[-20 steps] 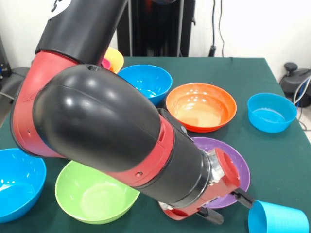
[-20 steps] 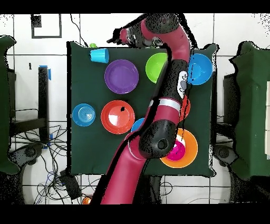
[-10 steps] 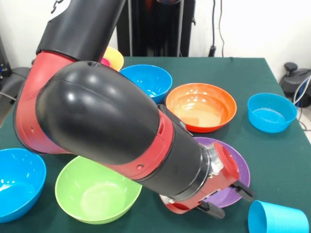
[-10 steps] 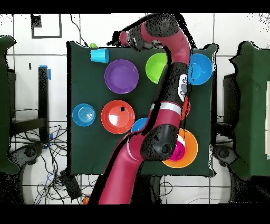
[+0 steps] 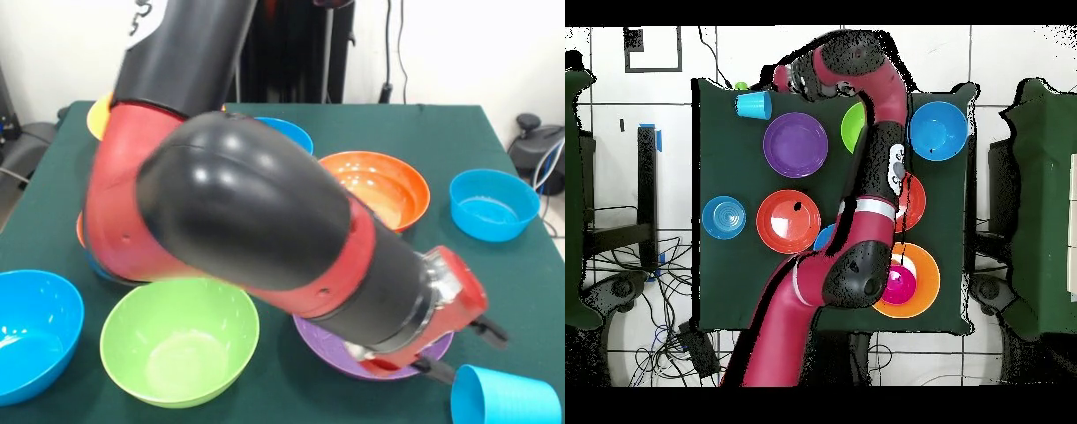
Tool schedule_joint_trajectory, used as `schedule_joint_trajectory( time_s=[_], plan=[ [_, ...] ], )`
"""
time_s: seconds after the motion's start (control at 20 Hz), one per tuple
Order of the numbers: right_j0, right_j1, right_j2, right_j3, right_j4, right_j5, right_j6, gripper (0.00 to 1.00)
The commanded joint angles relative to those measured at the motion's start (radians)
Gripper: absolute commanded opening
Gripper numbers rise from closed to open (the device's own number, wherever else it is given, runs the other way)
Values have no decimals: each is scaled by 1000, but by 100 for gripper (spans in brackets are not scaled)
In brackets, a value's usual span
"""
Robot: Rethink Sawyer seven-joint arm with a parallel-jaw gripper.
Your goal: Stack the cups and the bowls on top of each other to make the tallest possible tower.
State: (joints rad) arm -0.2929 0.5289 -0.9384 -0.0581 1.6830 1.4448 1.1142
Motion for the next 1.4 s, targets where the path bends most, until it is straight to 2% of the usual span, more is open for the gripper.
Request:
schedule_joint_trajectory(
  time_s=[0.05, 0.5, 0.9, 1.15, 1.4],
  plan=[
    [65, -14, 206, 47, -135, -112, -144, 100],
    [63, -22, 271, 59, -268, -105, -202, 100],
    [53, -24, 276, 63, -332, -101, -248, 100],
    [52, -35, 291, 66, -361, -91, -245, 100],
    [61, -22, 292, 77, -329, -128, -250, 100]
  ],
)
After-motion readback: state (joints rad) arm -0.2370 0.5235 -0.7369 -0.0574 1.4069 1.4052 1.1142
